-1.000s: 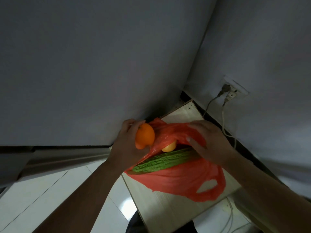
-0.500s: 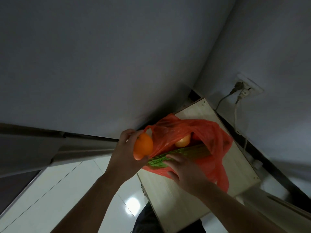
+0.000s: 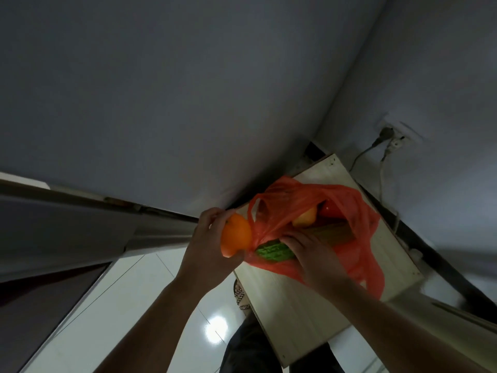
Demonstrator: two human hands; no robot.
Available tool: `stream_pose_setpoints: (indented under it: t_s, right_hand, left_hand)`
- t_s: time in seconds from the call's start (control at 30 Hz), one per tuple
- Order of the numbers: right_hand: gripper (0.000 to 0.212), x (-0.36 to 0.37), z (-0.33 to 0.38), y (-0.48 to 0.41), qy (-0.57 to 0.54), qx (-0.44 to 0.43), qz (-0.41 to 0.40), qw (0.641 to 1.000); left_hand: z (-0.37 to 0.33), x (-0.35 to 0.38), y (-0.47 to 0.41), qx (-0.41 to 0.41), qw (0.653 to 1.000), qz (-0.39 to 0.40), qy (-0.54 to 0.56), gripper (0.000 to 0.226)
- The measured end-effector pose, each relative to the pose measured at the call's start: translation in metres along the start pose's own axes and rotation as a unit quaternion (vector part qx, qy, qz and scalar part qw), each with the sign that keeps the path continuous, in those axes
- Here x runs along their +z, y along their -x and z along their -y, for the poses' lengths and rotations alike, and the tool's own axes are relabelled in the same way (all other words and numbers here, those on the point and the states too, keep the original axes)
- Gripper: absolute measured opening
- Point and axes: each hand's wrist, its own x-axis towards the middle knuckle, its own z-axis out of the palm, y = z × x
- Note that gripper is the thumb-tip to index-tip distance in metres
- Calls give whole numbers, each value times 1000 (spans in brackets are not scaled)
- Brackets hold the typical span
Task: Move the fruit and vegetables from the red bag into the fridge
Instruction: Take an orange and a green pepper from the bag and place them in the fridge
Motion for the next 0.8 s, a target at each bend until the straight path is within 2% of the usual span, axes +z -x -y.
stream_pose_setpoints:
  t_s: [0.17,0.23,0.3,0.37,0.43,0.53,0.63,0.7,0.8]
  right_hand:
    - [56,-50,11,24,-89,35,-22,995]
    - [56,-74,22,29,-158,69,-18,985]
    - [60,-86,27,33,-225,96,-20,970]
    - [52,-85,22,34,-242,103,-17,965]
    - [49,-75,15,35,-242,100,-7,965]
    - [35,-67,11,32,-231,111,-1,967]
    - [40,-63,13,30,-168,105,11,980]
    - [45,-61,16,27,-163,92,16,982]
    - [52,-54,18,18,-104,89,58,989]
  left_hand:
    - [-28,-27,12,-6,1000,-9,-2,81]
    - [-41,-37,17,2,1000,-6,5,81]
    - [-50,-43,20,20,1000,7,3,80]
    - [-54,-43,22,54,997,44,-31,82]
    - [-54,-38,24,98,988,85,-89,85]
    - [-47,-27,26,134,977,119,-113,98]
    - [-38,-17,30,138,974,134,-123,104]
    - [-33,-14,33,134,974,137,-122,105]
    - [-20,-11,35,113,980,129,-103,105]
